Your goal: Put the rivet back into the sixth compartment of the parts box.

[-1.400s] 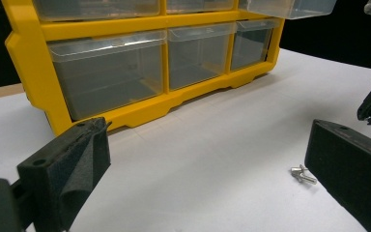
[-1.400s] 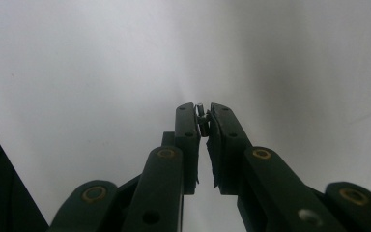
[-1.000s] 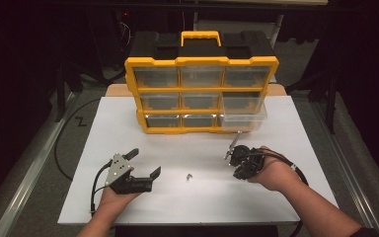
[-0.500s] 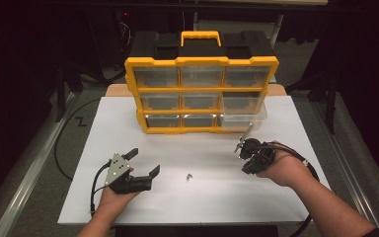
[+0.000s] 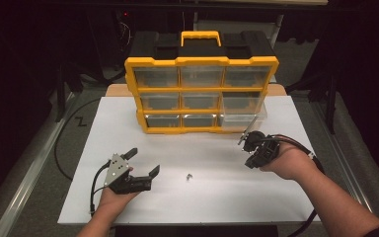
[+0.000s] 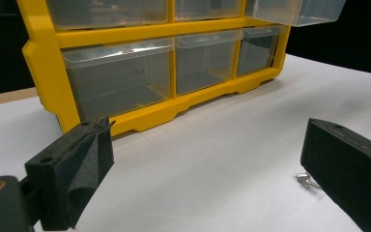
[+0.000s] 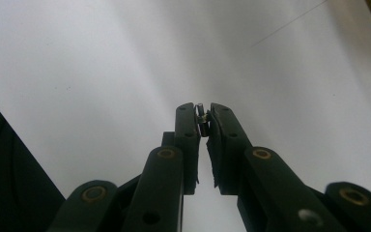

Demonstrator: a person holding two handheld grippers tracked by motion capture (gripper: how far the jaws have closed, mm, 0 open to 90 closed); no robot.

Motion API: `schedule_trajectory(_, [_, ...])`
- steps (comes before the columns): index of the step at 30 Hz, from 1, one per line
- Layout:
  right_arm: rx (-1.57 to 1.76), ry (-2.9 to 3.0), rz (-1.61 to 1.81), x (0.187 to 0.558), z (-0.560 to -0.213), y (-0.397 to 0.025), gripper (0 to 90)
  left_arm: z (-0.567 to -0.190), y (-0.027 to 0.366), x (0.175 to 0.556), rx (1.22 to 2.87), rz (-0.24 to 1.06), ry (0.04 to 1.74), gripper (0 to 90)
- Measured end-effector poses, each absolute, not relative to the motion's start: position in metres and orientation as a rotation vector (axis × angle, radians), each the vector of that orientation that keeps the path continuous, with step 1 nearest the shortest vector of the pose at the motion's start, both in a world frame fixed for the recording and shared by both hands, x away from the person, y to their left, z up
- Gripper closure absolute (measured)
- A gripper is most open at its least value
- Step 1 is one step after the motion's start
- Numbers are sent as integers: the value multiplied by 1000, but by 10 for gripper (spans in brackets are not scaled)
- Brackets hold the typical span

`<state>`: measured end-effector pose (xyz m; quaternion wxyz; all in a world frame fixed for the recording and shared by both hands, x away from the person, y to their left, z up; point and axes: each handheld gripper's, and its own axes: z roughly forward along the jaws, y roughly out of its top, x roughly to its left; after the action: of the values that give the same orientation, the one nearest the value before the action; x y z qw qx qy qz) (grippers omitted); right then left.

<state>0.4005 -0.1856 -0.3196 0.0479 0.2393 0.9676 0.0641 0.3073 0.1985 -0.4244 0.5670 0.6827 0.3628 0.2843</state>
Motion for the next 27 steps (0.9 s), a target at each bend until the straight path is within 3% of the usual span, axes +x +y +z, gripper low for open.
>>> schedule_trajectory(27, [730, 2942, 204, 407, -281, -182, 850, -426, 196, 307, 1644, 692, 833, 6])
